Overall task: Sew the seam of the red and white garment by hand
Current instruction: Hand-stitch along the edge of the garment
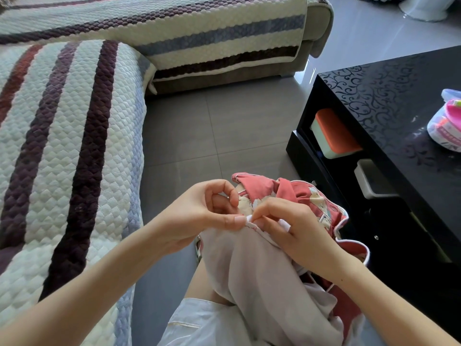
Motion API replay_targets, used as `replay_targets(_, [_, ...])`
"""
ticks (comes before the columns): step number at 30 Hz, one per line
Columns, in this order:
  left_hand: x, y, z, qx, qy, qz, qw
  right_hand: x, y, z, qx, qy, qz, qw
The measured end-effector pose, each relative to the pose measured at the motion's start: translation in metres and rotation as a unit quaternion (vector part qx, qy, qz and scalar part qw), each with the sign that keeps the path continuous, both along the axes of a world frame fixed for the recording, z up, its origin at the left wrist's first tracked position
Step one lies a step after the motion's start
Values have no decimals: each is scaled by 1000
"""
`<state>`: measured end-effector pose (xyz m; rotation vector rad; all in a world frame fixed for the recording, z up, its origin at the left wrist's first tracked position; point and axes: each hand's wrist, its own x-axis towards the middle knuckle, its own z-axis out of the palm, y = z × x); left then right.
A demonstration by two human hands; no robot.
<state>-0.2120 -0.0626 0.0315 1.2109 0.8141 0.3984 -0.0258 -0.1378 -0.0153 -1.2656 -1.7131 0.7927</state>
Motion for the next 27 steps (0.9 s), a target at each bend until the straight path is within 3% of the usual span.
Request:
replay_targets(8, [12,-13,-10,85,-59,125,987,-16,-8,1,-33,106,-67,992])
replay_targets(16, [25,-20,-16,76,-80,170,979,-21,-16,3,-21,131,-84,988])
replay_targets(19, [27,-22,-16,55,-77,166,982,-23,-15,1,12,101,-133,986])
replay_targets(22, [27,-21,-16,21,-78,179,981,-23,-11,1,36,126,-173,976])
replay_targets(24, [26,-21,-15,8,-81,186,979,-21,-9,2,105,84,-185,973])
replay_targets(27, [25,-25,-12,11,-81,182,980,-19,-7,6,261,-101,-188,941])
